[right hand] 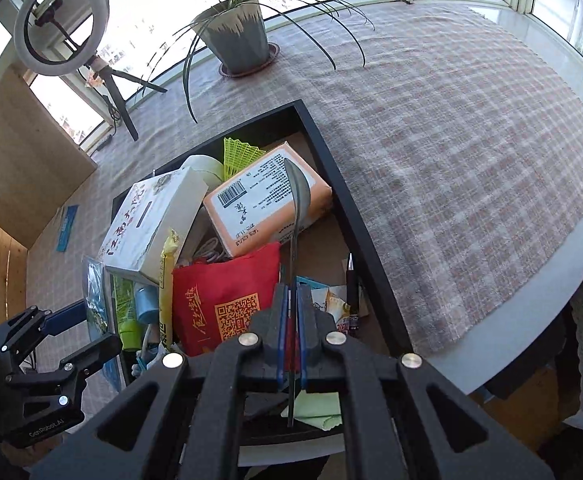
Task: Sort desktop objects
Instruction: 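Open both grippers to drop the blister pack and spoon into the tray, then move both grippers back to the blue wet-wipe packet and white cable, then grasp the white USB cable with the left gripper while the right grasps the wet-wipe packet, then carry the cable and wet-wipe packet over the tray and open both grippers, then withdraw both open grippers above the filled tray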
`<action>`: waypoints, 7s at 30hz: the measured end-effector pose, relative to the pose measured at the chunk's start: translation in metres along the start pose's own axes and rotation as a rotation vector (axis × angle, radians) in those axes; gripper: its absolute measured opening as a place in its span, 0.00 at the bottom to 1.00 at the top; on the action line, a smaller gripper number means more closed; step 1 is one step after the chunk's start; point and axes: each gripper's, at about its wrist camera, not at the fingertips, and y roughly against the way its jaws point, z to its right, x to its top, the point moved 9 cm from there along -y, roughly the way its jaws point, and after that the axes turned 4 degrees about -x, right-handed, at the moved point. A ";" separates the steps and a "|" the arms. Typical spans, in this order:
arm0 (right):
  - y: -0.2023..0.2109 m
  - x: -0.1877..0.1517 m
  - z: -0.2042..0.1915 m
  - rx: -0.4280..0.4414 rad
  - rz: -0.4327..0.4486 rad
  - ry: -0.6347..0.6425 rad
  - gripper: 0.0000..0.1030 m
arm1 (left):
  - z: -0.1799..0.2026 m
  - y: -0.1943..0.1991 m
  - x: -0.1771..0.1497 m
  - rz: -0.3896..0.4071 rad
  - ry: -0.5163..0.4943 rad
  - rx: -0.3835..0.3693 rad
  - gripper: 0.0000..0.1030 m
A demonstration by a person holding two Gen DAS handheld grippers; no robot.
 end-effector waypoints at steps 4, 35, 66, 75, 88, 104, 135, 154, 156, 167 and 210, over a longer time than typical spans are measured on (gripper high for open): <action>0.005 -0.002 -0.001 -0.037 0.010 -0.003 0.38 | -0.006 -0.001 -0.001 -0.002 0.010 0.018 0.54; 0.028 -0.011 -0.119 0.018 0.072 0.108 0.44 | -0.094 0.045 -0.023 0.063 0.091 0.067 0.54; -0.115 0.032 -0.480 0.237 -0.138 0.322 0.52 | -0.538 0.104 -0.075 0.108 0.658 0.285 0.54; -0.203 0.042 -0.568 0.207 -0.273 0.234 0.52 | -0.614 0.057 -0.060 0.071 0.763 0.241 0.54; -0.261 0.043 -0.614 0.048 -0.302 0.190 0.65 | -0.648 0.010 -0.059 0.046 0.844 0.190 0.51; -0.258 0.030 -0.601 -0.048 -0.307 0.446 0.29 | -0.658 0.005 -0.080 0.047 0.840 0.252 0.03; -0.060 -0.004 -0.404 0.211 -0.145 0.335 0.09 | -0.408 0.129 -0.018 0.229 0.446 0.210 0.03; 0.021 0.034 -0.138 -0.016 -0.058 0.145 0.09 | -0.072 0.105 0.068 0.169 0.023 -0.089 0.03; 0.024 0.034 -0.111 -0.043 -0.057 0.129 0.09 | -0.044 0.098 0.071 0.160 -0.010 -0.108 0.03; 0.005 0.017 -0.013 -0.125 -0.109 0.108 0.09 | 0.040 0.054 0.059 0.062 -0.103 -0.131 0.03; 0.034 -0.038 -0.202 -0.105 0.062 0.306 0.53 | -0.157 0.113 -0.048 0.183 0.147 0.205 0.50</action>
